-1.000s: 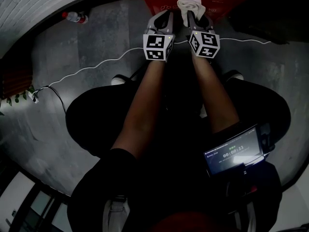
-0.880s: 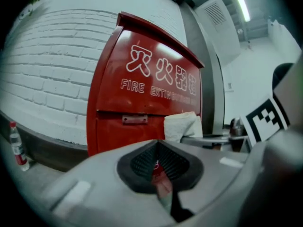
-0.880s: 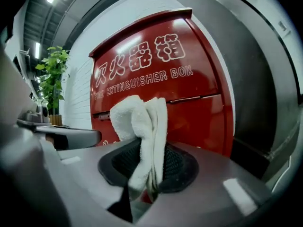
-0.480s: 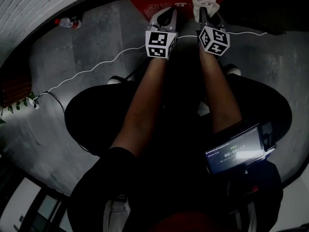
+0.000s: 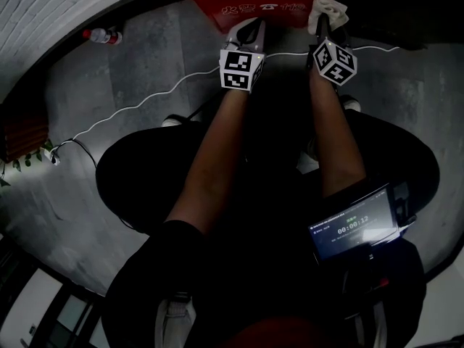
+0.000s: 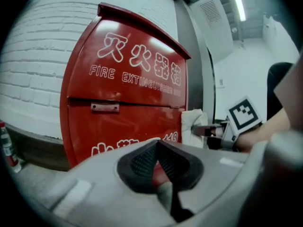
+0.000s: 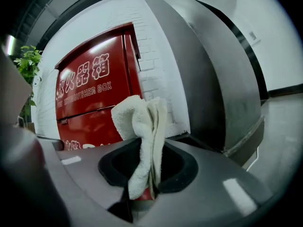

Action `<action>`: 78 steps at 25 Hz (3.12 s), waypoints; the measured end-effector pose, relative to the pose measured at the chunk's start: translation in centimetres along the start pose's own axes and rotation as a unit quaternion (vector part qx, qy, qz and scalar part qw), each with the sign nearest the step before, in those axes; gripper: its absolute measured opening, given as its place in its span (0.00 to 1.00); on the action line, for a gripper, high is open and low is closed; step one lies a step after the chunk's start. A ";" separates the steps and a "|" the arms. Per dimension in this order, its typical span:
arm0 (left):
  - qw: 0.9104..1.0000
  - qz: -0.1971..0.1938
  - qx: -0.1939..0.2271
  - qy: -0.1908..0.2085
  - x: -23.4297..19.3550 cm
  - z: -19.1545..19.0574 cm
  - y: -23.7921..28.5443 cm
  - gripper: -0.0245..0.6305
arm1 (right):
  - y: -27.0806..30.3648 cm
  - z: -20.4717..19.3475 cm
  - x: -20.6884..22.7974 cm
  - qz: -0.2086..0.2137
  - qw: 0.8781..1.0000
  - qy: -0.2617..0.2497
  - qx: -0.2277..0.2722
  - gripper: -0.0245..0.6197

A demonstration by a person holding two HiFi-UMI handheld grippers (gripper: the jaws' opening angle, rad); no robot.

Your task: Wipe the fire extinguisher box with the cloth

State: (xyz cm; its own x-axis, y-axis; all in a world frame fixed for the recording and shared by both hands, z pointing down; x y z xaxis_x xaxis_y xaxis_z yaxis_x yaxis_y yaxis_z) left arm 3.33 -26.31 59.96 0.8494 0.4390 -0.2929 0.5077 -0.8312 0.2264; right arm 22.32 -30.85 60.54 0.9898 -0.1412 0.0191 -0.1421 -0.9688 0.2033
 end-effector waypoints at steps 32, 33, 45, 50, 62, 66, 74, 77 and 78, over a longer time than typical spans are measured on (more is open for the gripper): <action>0.989 0.125 -0.012 -0.075 -16.1 -9.8 -3.7 0.04 | 3.8 -14.1 -26.5 0.275 0.959 -0.010 -0.073 0.19; 0.989 0.125 -0.012 -0.075 -16.2 -9.8 -3.7 0.04 | 4.1 -14.2 -26.4 0.272 0.959 -0.008 -0.073 0.19; 0.989 0.129 -0.030 -0.065 -15.9 -10.6 -2.0 0.04 | 4.5 -14.2 -24.5 0.258 0.963 -0.020 -0.075 0.19; 0.993 0.098 -0.040 -0.050 -13.1 -10.7 -0.5 0.04 | 4.5 -14.1 -21.2 0.229 0.970 -0.015 -0.079 0.19; 0.998 0.034 -0.044 -0.021 -6.3 -9.7 3.1 0.04 | 3.9 -13.1 -10.0 0.136 0.988 0.004 -0.073 0.19; 0.999 0.019 -0.047 -0.016 -4.4 -10.2 3.8 0.04 | 3.6 -13.2 -5.8 0.100 0.992 0.017 -0.073 0.19; 0.999 0.006 -0.046 -0.001 -2.0 -10.2 4.3 0.04 | 2.8 -12.5 0.5 0.045 0.996 0.040 -0.072 0.18; 0.999 0.015 -0.036 0.000 -2.1 -9.3 3.8 0.04 | 2.0 -11.8 -0.1 0.061 0.996 0.010 -0.065 0.18; 0.999 0.020 -0.030 0.001 -2.2 -8.7 3.5 0.04 | 1.7 -11.4 -0.5 0.067 0.996 0.001 -0.061 0.18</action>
State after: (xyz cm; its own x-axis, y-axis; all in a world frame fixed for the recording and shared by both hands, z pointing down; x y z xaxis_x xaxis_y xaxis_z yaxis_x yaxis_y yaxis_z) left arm 4.47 -27.25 69.46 0.8696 0.4068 -0.2800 0.4808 -0.8266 0.2925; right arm 21.70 -30.07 71.98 0.9620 -0.2670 0.0564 -0.2709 -0.9091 0.3164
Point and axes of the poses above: the fingertips, and each gripper's own axes: y forward along the fingers, x to its right, z out of its top, the point moved 1 cm from there along -y, backward along the fingers, and after that the axes turned 10 degrees about -y, right-handed, at the moved point
